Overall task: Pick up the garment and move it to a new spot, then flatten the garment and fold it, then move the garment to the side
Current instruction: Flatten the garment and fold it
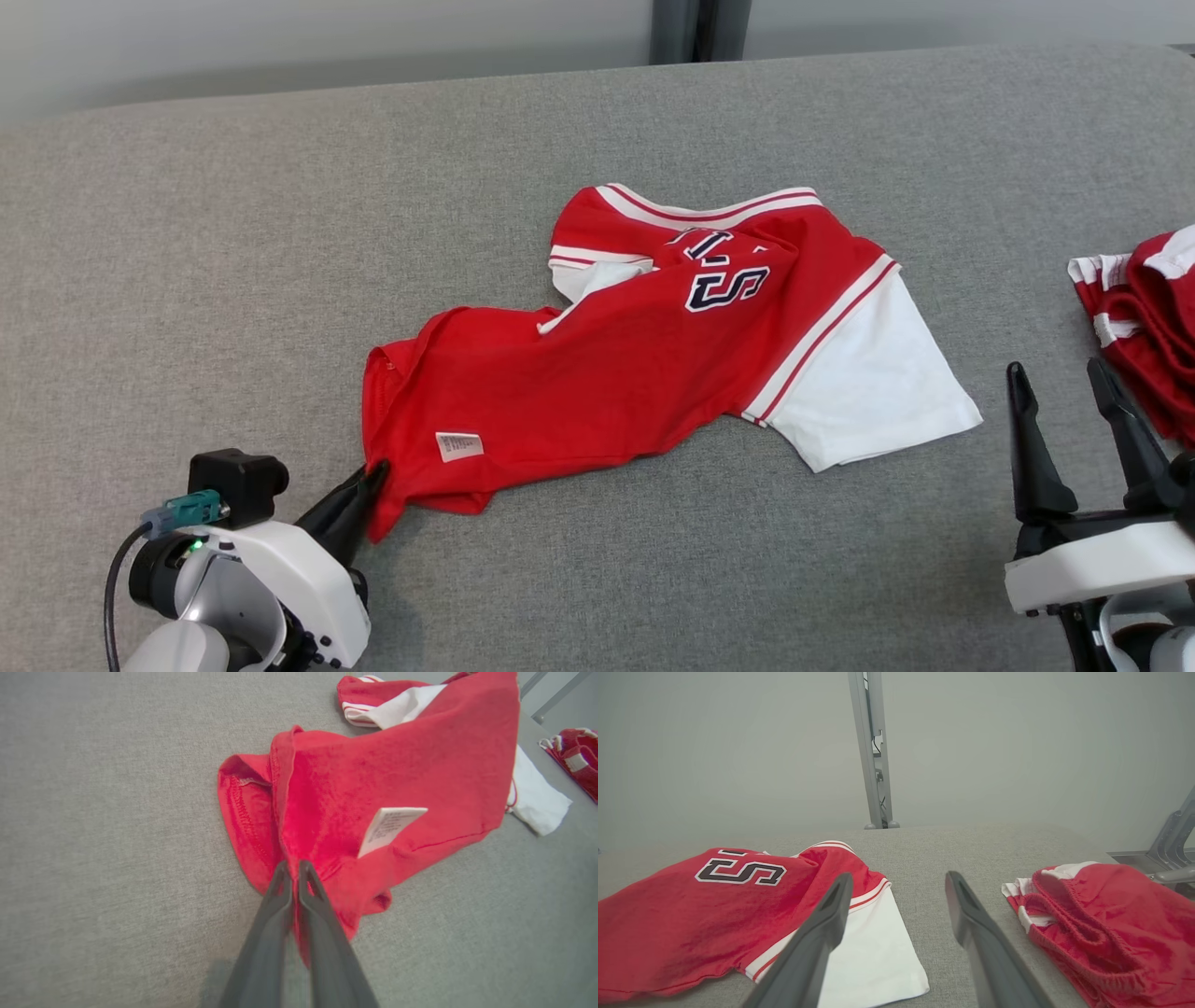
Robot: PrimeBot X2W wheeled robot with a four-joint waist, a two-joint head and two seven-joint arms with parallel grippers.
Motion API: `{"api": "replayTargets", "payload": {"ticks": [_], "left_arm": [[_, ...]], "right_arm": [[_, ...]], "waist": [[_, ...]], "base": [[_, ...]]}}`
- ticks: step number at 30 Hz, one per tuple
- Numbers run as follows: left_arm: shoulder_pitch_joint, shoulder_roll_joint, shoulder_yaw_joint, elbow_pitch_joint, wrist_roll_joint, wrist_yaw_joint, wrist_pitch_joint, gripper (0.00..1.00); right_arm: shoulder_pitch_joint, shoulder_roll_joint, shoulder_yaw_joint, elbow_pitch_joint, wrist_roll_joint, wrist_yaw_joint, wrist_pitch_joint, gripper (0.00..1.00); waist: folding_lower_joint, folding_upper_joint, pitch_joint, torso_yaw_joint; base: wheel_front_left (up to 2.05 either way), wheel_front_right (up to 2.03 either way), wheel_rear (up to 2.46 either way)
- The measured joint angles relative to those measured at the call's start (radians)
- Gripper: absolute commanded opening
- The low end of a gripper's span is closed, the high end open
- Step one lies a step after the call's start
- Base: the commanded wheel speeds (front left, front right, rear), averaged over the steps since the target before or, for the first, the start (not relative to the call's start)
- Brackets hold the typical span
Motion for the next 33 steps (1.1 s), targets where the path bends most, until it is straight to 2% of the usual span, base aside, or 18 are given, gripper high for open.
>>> {"api": "replayTargets", "payload": {"ticks": [8,12,13,15,16,17,20,21,22,23,28,33], "left_arm": [[-0.014,0.013,0.003,-0.019,0.009,0.001,-0.017,0.0],[-0.036,0.015,0.004,-0.029,0.017,0.001,-0.029,0.0],[-0.05,0.016,0.002,-0.03,0.019,0.0,-0.034,0.0],[-0.062,0.015,0.001,-0.03,0.023,-0.003,-0.042,0.0],[-0.062,0.015,0.001,-0.03,0.023,-0.003,-0.042,0.0],[-0.075,0.012,-0.001,-0.026,0.026,-0.007,-0.052,0.0],[-0.082,0.01,-0.002,-0.023,0.027,-0.008,-0.066,0.0],[-0.084,0.009,-0.002,-0.021,0.027,-0.009,-0.07,0.0],[-0.087,0.009,-0.002,-0.021,0.028,-0.009,-0.078,0.0],[-0.091,0.009,-0.001,-0.021,0.031,-0.011,-0.086,0.0],[-0.094,0.013,0.011,-0.036,0.037,-0.007,-0.122,0.0],[-0.1,0.019,0.038,-0.091,0.046,0.008,-0.163,0.0]], "right_arm": [[-0.058,-0.001,-0.048,0.063,-0.06,0.0,0.012,1.0],[-0.116,-0.001,-0.034,0.198,-0.08,0.0,0.033,1.0],[-0.149,-0.001,-0.027,0.281,-0.08,0.0,0.027,1.0],[-0.182,-0.006,-0.021,0.367,-0.083,0.0,0.023,1.0],[-0.182,-0.006,-0.021,0.367,-0.083,0.0,0.023,1.0],[-0.213,-0.007,-0.014,0.444,-0.08,0.0,0.007,1.0],[-0.236,-0.006,-0.01,0.51,-0.079,0.0,-0.007,1.0],[-0.247,-0.006,-0.013,0.534,-0.072,0.0,-0.02,0.47],[-0.261,-0.008,-0.012,0.554,-0.067,0.0,-0.024,0.16],[-0.274,-0.009,-0.01,0.571,-0.062,0.0,-0.037,0.0],[-0.299,-0.007,-0.005,0.596,-0.038,0.0,-0.1,0.0],[-0.329,-0.019,-0.013,0.514,-0.026,0.0,-0.149,0.0]], "waist": [[0.0,0.0,0.019,0.0],[0.0,0.0,0.04,0.007],[0.0001,0.0,0.053,0.014],[0.0,0.0,0.066,0.022],[0.0,0.0,0.066,0.022],[0.0,0.0,0.077,0.032],[0.0,0.0,0.087,0.041],[0.0,0.0,0.091,0.045],[0.0001,0.0,0.095,0.048],[0.0,0.0,0.098,0.05],[0.0,0.0,0.098,0.046],[0.0,0.0,0.076,0.035]], "base": [[0.0,0.0,0.0],[0.0,0.0,0.0],[0.0,0.0,0.0],[0.0,0.0,0.0],[0.0,0.0,0.0],[0.0,0.0,0.0],[0.0,0.0,0.0],[0.0,0.0,0.0],[0.0,0.0,0.0],[0.0,0.0,0.0],[0.0,0.0,0.0],[0.0,0.0,0.0]]}}
